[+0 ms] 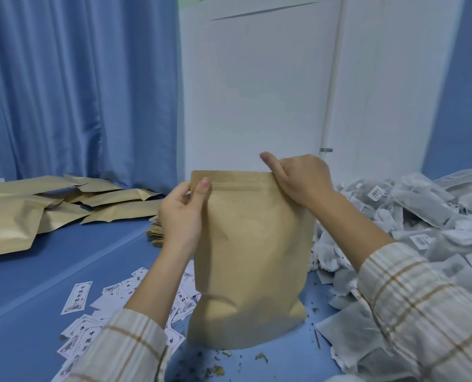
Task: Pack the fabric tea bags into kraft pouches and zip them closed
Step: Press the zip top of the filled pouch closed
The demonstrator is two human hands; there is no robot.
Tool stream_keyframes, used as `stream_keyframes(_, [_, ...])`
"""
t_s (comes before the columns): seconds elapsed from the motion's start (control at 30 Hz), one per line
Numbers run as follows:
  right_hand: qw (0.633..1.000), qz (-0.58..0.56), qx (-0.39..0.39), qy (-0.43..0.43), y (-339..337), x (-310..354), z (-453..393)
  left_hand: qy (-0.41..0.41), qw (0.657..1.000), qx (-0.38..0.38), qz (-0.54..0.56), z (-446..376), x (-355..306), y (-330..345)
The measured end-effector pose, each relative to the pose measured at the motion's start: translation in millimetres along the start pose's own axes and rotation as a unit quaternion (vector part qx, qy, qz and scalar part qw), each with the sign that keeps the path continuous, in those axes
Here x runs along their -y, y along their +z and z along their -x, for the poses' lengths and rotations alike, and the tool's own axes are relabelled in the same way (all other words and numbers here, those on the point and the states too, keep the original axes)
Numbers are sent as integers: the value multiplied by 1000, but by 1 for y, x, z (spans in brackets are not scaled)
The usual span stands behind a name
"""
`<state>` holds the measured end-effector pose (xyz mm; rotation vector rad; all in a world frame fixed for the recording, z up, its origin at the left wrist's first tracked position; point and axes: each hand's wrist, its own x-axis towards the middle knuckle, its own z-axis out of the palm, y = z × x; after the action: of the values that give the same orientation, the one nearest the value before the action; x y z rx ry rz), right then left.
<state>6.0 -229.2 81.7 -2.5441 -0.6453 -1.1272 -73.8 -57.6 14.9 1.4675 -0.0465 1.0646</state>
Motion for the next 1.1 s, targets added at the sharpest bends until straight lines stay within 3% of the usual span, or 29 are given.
stream_keyframes(0.1, [998, 15, -21, -57, 9, 36, 2, 2, 1000, 10, 7, 6, -4, 13])
stream_keyframes(0.13, [993, 57, -68, -75, 12, 47, 4, -2, 1000, 2, 5, 7, -4, 17])
stream_keyframes(0.23, [981, 149, -81, -93, 13, 56, 3, -4, 1000, 3, -25, 7, -4, 17])
stream_keyframes(0.3, [993, 86, -34, -79, 18, 51, 0, -3, 999, 6, -37, 7, -4, 15])
stream_keyframes(0.37, [997, 32, -36, -61, 18, 57, -3, -6, 999, 6, -45, 8, -4, 20])
stream_keyframes(0.5, [991, 85, -55, -86, 19, 74, -1, -26, 998, 16, -56, 14, -5, 33])
stream_keyframes(0.67, [998, 28, -44, -45, 22, 64, -1, -15, 995, 68, -68, 16, -1, 33])
stream_keyframes(0.77, [998, -49, 14, -23, 15, 37, -2, -4, 994, 26, -103, 15, 3, 23])
stream_keyframes(0.9, [997, 59, -41, 10, 13, -3, 11, 20, 992, 15, -128, 11, 11, 13])
stream_keyframes(1.1, [999, 12, -20, 41, 8, -30, 8, 5, 994, 5, -106, 12, 16, 12])
